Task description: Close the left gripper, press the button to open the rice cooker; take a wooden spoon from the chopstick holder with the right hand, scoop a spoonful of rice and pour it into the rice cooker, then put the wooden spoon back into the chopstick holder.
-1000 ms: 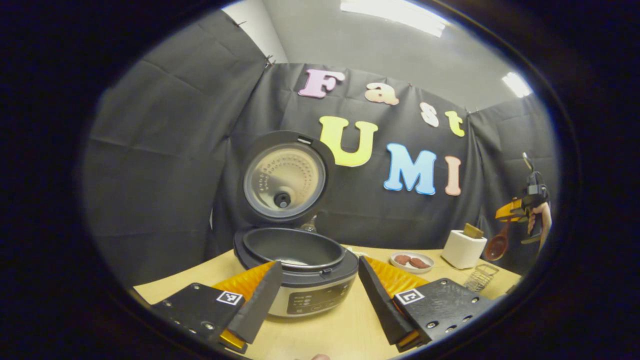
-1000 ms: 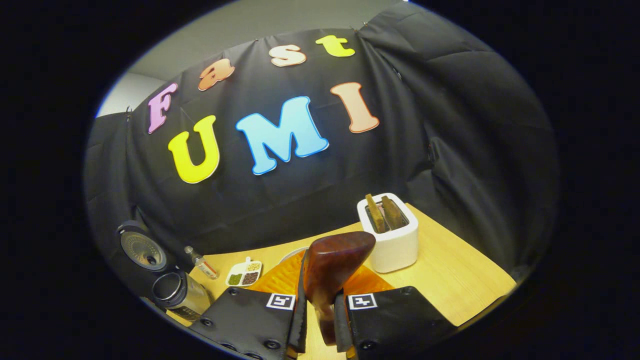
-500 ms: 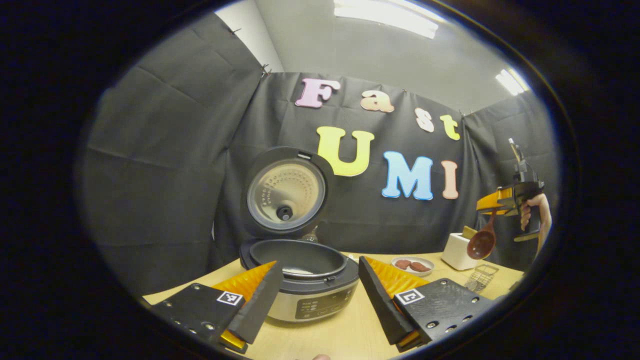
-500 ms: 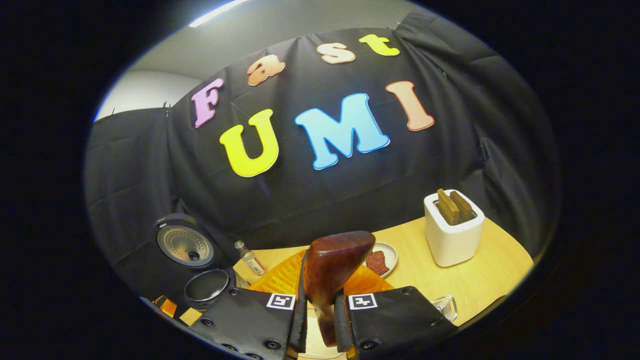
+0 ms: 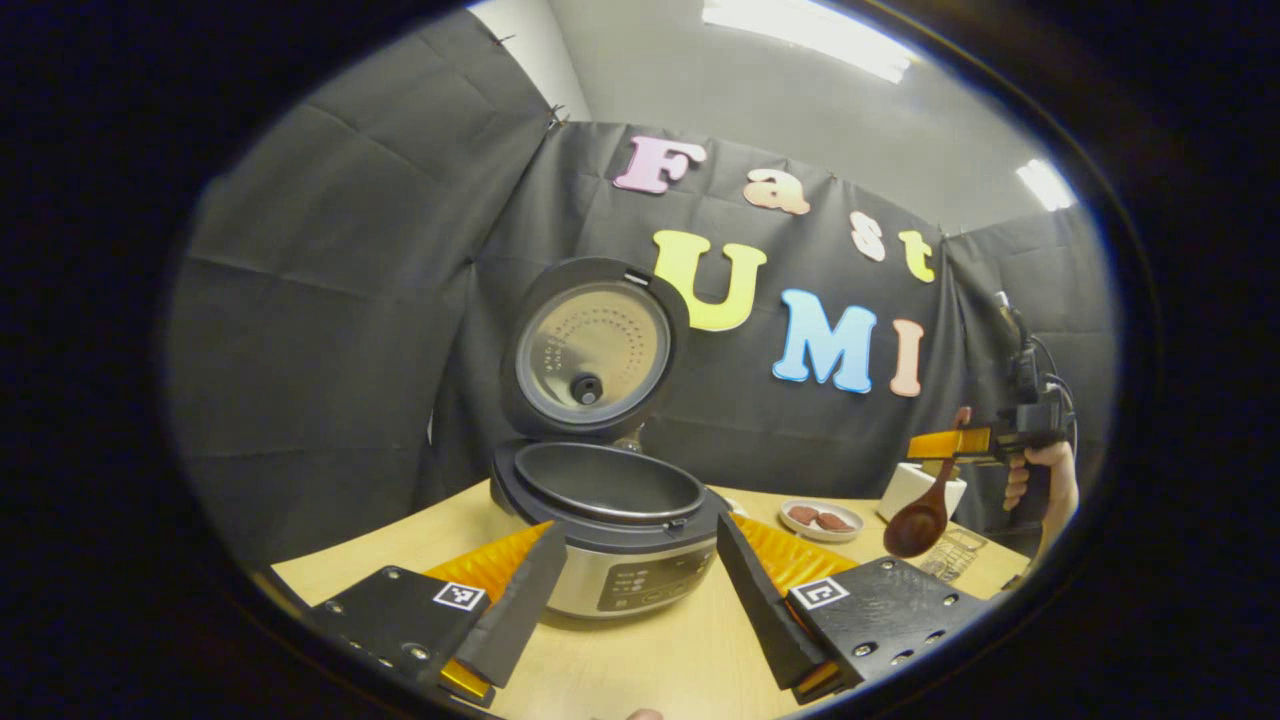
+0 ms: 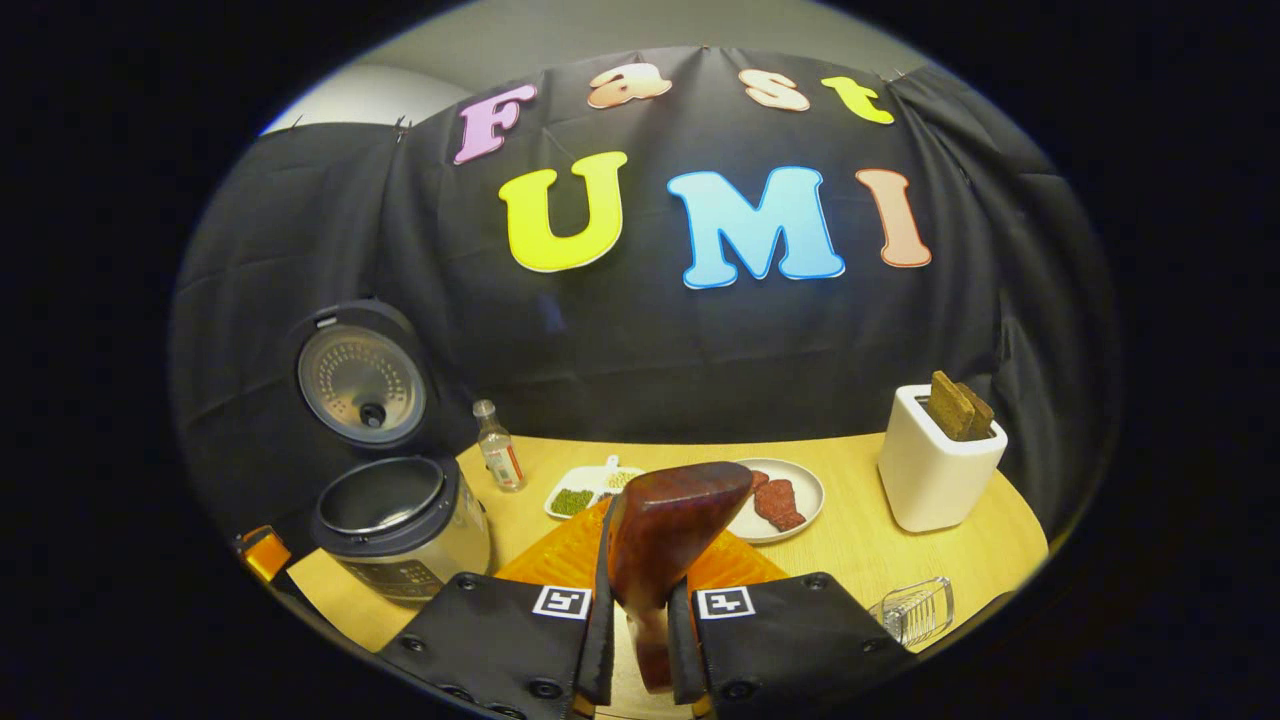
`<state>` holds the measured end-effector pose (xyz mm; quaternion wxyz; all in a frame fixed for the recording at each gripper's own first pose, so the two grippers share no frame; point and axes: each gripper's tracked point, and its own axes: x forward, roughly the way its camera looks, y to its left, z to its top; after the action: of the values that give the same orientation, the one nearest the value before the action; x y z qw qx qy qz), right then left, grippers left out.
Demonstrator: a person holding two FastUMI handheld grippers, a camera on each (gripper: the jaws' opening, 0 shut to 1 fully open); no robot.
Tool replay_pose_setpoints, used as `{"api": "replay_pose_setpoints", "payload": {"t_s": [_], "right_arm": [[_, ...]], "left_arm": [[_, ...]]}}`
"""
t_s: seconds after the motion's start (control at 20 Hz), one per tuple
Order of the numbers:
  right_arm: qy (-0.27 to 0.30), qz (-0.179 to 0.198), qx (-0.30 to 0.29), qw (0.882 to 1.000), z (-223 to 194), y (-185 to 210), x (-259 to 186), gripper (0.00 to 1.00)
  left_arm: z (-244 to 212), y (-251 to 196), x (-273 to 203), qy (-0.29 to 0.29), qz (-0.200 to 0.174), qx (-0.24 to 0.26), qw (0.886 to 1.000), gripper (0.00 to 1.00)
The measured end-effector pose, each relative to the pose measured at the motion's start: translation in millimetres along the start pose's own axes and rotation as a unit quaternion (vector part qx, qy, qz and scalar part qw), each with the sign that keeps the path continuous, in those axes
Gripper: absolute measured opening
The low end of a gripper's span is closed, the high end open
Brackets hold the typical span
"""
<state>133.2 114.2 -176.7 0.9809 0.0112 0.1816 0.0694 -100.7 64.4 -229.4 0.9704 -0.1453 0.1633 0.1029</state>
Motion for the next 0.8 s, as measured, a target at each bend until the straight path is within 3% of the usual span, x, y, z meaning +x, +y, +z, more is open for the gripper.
{"api": "replay_pose_setpoints", "payload": {"t_s": [0.35,0.55,0.8], "right_arm": [[0.093,-0.021,-0.01,0.995,-60,-7,16,0.24],[0.142,0.008,-0.014,0.99,-86,11,19,0.24],[0.154,0.026,-0.005,0.988,-94,27,19,0.22]], "left_arm": [[-12,6,-3,0.01,0.003,-0.007,1.0,0.94],[-13,9,-4,0.008,0.003,-0.01,1.0,0.94],[-16,13,-7,0.009,0.001,-0.013,1.0,0.94]]}}
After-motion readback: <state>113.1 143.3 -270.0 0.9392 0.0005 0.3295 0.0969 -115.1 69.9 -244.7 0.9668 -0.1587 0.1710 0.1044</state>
